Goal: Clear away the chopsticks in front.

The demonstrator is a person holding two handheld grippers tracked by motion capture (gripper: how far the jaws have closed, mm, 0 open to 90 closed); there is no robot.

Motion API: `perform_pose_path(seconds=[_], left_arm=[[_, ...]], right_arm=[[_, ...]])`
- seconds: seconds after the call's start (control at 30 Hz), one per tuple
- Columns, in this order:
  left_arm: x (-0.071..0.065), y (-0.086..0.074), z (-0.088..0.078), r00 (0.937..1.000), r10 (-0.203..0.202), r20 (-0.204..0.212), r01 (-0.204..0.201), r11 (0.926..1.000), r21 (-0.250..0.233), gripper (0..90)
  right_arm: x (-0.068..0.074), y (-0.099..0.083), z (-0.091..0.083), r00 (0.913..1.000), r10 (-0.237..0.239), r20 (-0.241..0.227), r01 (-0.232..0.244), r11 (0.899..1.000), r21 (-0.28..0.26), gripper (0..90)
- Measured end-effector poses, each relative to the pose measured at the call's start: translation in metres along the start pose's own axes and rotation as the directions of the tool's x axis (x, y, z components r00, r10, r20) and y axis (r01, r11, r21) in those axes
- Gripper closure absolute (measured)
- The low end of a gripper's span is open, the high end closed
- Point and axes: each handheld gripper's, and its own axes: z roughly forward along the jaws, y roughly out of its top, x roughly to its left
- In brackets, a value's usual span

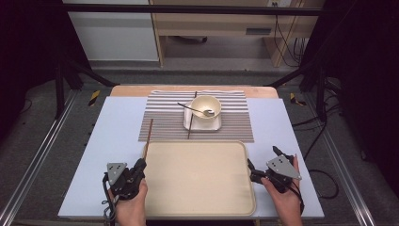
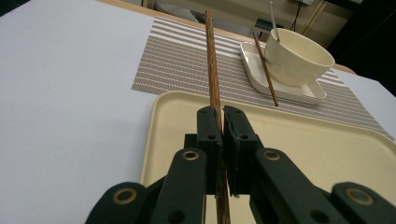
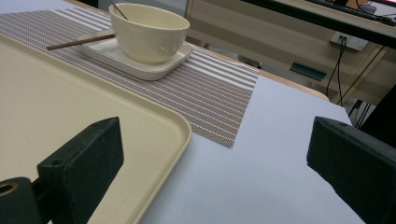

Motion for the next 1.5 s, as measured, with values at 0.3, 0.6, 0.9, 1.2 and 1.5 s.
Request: perform_pose_path(seconds=[0.3,0.6,0.9,1.2,1.5], left_arm=[[-0.004,-0.013,-0.009,1.0,0.002,0.004,-0.002,1.0,-0.003,85.5],[-0.003,-0.02,-0.011,1.0,0.004,-0.007,-0.004,1.0,0.004,85.5],[0.004,-0.036,-0.011,0.9995,-0.018,-0.024,0.019,0.9994,0.028,85.5],[0.009,-0.043,-0.01,0.9991,-0.02,-0.038,0.021,0.9986,0.048,85.5],[0.013,-0.052,-0.013,0.9984,-0.034,-0.045,0.036,0.9979,0.054,85.5]], right_arm=[[0.0,0.0,0.001,1.0,-0.001,-0.003,0.001,1.0,0.005,4.0],[-0.001,-0.001,0.001,1.0,0.006,-0.003,-0.006,1.0,0.01,4.2],[0.0,-0.001,0.001,1.0,0.002,-0.009,-0.002,1.0,0.012,4.2],[0.001,0.0,0.002,0.9999,-0.001,-0.011,0.001,1.0,0.015,4.2],[0.003,0.0,0.002,0.9998,-0.009,-0.018,0.01,1.0,0.019,4.2]])
